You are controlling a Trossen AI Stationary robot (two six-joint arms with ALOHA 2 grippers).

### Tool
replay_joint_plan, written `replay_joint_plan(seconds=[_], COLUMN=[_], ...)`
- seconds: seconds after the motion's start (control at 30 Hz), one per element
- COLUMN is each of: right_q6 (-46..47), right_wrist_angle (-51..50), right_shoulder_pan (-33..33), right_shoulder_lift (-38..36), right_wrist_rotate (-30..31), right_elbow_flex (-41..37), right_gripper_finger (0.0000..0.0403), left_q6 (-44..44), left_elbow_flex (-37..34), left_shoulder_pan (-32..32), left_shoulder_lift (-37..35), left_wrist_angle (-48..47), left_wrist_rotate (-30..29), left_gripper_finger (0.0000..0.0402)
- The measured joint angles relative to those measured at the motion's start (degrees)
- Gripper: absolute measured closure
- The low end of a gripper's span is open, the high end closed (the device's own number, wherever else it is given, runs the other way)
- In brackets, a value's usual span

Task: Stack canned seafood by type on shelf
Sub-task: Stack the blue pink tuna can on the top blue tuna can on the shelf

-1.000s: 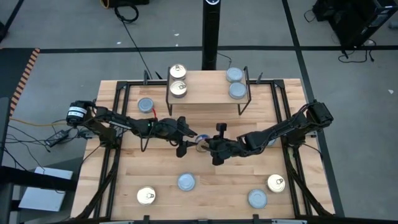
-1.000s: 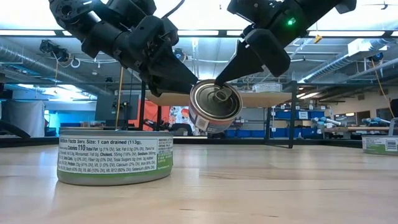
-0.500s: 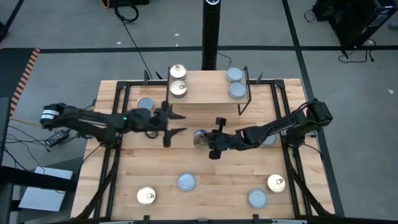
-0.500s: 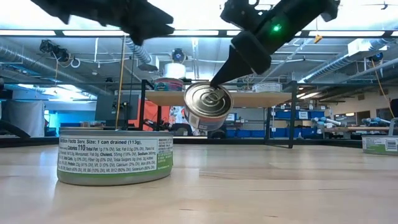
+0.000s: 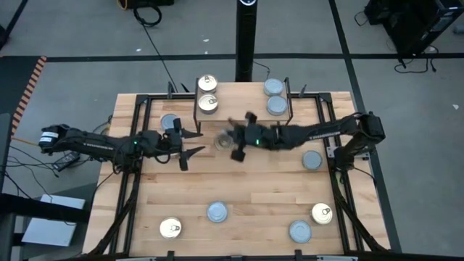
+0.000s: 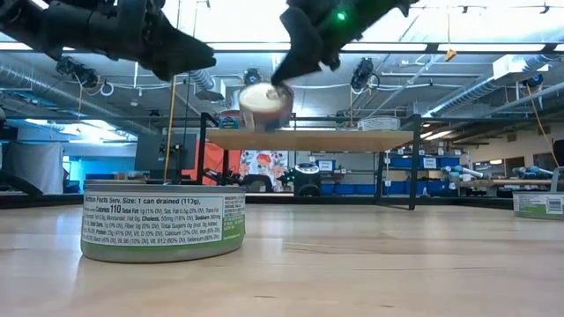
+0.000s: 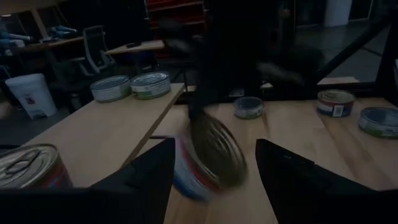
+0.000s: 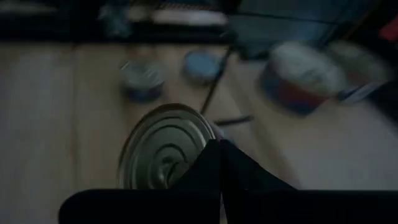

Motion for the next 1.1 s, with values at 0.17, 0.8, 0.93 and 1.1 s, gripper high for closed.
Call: replay_joint_plan(seconds=[0.17, 0.8, 0.93, 1.1], right_q6=[-1.41, -2.39, -2.23, -1.46], right_wrist_angle=[-1.09, -5.5, -10.28, -15.7], right_shoulder_pan=[-5.65, -23.19, -22.22, -20.86], right_shoulder_lift=[0.04, 0.08, 0.11, 0.11], right_wrist_rotate=[-0.4, -14.26, -14.48, -17.07], right_elbow_flex=[7.0, 15.47, 15.42, 15.42], right_gripper_finger=[0.0396, 0.0386, 0.0349, 0.0269], left_q6=[1.24, 1.39, 1.37, 1.2], left_elbow_flex=[-1.02, -1.02, -1.02, -1.02], left_shoulder_pan=[0.0, 0.0, -0.01, -0.01], left_shoulder_lift=[-0.01, -0.01, 0.01, 0.03], left_wrist_angle=[0.48, -0.4, -1.34, -1.56], left_wrist_rotate=[-0.02, 0.39, 0.54, 0.64], left_gripper_finger=[0.0173, 0.0173, 0.0173, 0.0173])
